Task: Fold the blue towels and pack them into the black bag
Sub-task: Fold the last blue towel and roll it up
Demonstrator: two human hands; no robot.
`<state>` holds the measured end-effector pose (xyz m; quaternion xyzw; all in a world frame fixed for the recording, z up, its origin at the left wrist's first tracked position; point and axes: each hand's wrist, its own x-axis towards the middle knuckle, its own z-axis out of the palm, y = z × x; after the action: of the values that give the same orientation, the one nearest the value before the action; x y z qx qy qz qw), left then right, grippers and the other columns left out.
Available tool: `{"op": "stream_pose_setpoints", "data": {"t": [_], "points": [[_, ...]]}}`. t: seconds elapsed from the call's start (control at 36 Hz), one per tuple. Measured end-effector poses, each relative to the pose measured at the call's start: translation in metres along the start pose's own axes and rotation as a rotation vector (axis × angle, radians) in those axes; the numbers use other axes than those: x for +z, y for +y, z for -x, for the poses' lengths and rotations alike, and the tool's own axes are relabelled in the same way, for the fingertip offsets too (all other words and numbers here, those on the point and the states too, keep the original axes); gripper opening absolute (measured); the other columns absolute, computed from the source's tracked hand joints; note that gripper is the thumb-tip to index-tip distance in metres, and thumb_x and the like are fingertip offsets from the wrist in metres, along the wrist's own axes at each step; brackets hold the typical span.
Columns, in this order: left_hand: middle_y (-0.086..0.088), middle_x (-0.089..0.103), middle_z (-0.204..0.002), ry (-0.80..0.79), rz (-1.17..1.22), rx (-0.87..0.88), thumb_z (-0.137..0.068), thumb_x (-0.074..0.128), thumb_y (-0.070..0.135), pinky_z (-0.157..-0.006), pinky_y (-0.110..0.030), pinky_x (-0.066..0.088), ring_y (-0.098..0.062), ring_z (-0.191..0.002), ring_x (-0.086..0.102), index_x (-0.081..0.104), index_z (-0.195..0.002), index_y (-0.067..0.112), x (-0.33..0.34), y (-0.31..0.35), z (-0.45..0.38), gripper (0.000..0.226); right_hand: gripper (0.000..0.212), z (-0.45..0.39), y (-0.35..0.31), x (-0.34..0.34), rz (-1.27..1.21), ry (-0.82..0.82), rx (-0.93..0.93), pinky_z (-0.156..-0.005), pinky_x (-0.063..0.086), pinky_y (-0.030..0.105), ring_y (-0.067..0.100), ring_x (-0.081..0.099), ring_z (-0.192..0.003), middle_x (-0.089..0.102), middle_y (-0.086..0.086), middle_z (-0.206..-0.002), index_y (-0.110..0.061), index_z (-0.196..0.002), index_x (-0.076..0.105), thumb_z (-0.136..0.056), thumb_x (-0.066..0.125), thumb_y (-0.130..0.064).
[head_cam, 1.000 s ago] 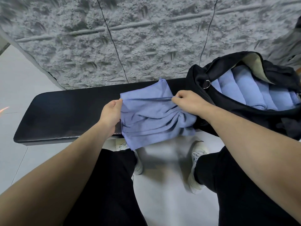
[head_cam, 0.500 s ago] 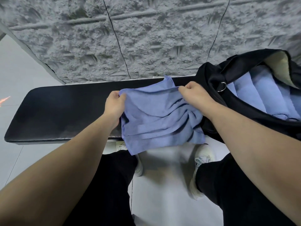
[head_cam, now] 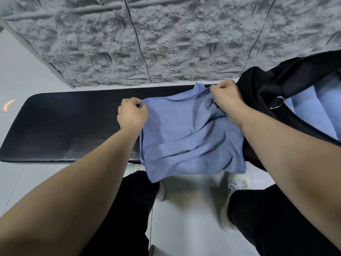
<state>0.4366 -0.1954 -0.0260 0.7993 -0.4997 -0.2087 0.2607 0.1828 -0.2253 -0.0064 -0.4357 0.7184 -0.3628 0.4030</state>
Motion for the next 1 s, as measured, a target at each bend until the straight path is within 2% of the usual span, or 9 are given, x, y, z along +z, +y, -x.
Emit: {"op": "stream_pose_setpoints", "data": {"t": [0.14, 0.31, 0.47, 0.56, 0.67, 0.81, 0.89, 0.94, 1.0], "points": [[0.007, 0.061, -0.082, -0.037, 0.043, 0.013, -0.093, 0.055, 0.02, -0.064, -0.03, 0.047, -0.017, -0.075, 0.058, 0.059, -0.09, 0.022, -0.001, -0.007, -0.007, 0.005, 0.03, -0.005, 0.001, 0.004, -0.054, -0.053, 0.01, -0.051, 0.031, 0.025, 0.013, 0.037, -0.052, 0.043, -0.001, -0.06, -0.021, -0.062, 0.045, -0.09, 0.056, -0.015], [0.006, 0.055, -0.072, -0.026, 0.249, -0.017, -0.091, 0.047, 0.009, -0.052, -0.024, 0.038, -0.01, -0.06, 0.047, 0.057, -0.092, 0.021, -0.001, -0.001, -0.003, 0.015, 0.014, -0.009, 0.002, 0.009, -0.029, -0.076, -0.004, -0.054, 0.036, 0.024, 0.011, 0.044, -0.058, 0.051, -0.002, -0.065, -0.015, -0.079, 0.059, -0.092, 0.054, -0.015], [-0.003, 0.057, -0.084, -0.013, 0.38, -0.001, -0.093, 0.042, 0.006, -0.052, -0.025, 0.039, -0.011, -0.062, 0.047, 0.055, -0.089, 0.022, 0.002, 0.007, 0.0, 0.021, 0.011, -0.012, 0.006, 0.012, 0.026, -0.038, -0.055, -0.06, 0.039, 0.025, 0.007, 0.046, -0.066, 0.049, -0.005, -0.078, -0.014, -0.1, 0.046, -0.092, 0.054, -0.015], [-0.002, 0.056, -0.088, 0.024, 0.424, -0.049, -0.095, 0.04, 0.007, -0.054, -0.023, 0.039, -0.01, -0.065, 0.047, 0.051, -0.085, 0.025, 0.005, 0.01, 0.001, 0.023, 0.007, -0.015, 0.004, 0.012, 0.03, -0.044, -0.04, -0.054, 0.038, 0.026, 0.009, 0.046, -0.059, 0.052, -0.001, -0.072, -0.016, -0.086, 0.05, -0.092, 0.054, -0.016], [0.001, 0.056, -0.086, 0.053, 0.465, -0.137, -0.094, 0.037, 0.006, -0.058, -0.025, 0.042, -0.014, -0.07, 0.049, 0.051, -0.085, 0.024, 0.005, 0.007, 0.0, 0.024, 0.03, -0.016, 0.002, 0.016, -0.035, -0.095, 0.015, -0.05, 0.034, 0.024, 0.012, 0.038, -0.053, 0.044, -0.001, -0.061, -0.019, -0.065, 0.045, -0.092, 0.059, -0.016], [0.003, 0.059, -0.081, 0.02, 0.473, -0.181, -0.091, 0.038, 0.006, -0.063, -0.029, 0.044, -0.015, -0.073, 0.052, 0.055, -0.083, 0.026, 0.005, 0.004, -0.001, 0.027, 0.024, -0.02, 0.006, 0.023, 0.041, -0.136, -0.036, -0.057, 0.031, 0.028, 0.015, 0.039, -0.066, 0.046, 0.004, -0.068, -0.004, -0.072, 0.06, -0.09, 0.059, -0.019], [0.004, 0.058, -0.079, 0.005, 0.464, -0.166, -0.092, 0.038, 0.006, -0.06, -0.025, 0.043, -0.011, -0.068, 0.051, 0.057, -0.086, 0.023, 0.004, 0.007, 0.001, 0.027, 0.027, -0.022, 0.005, 0.024, 0.172, -0.166, -0.103, -0.05, 0.034, 0.024, 0.015, 0.044, -0.066, 0.051, 0.001, -0.064, -0.009, -0.07, 0.057, -0.095, 0.053, -0.02], [0.005, 0.059, -0.079, 0.002, 0.46, -0.163, -0.093, 0.039, 0.005, -0.059, -0.024, 0.043, -0.01, -0.066, 0.052, 0.057, -0.086, 0.024, 0.004, 0.008, 0.001, 0.027, 0.022, -0.024, 0.003, 0.026, 0.239, -0.174, -0.153, -0.06, 0.039, 0.024, 0.021, 0.057, -0.078, 0.063, 0.004, -0.078, -0.012, -0.082, 0.064, -0.097, 0.05, -0.02], [0.005, 0.059, -0.078, 0.004, 0.46, -0.169, -0.092, 0.04, 0.005, -0.058, -0.024, 0.044, -0.01, -0.066, 0.052, 0.058, -0.085, 0.024, 0.004, 0.008, 0.001, 0.026, 0.027, -0.026, 0.003, 0.027, 0.272, -0.16, -0.16, -0.078, 0.042, 0.026, 0.026, 0.061, -0.104, 0.067, 0.007, -0.113, -0.016, -0.122, 0.064, -0.099, 0.051, -0.023]]}}
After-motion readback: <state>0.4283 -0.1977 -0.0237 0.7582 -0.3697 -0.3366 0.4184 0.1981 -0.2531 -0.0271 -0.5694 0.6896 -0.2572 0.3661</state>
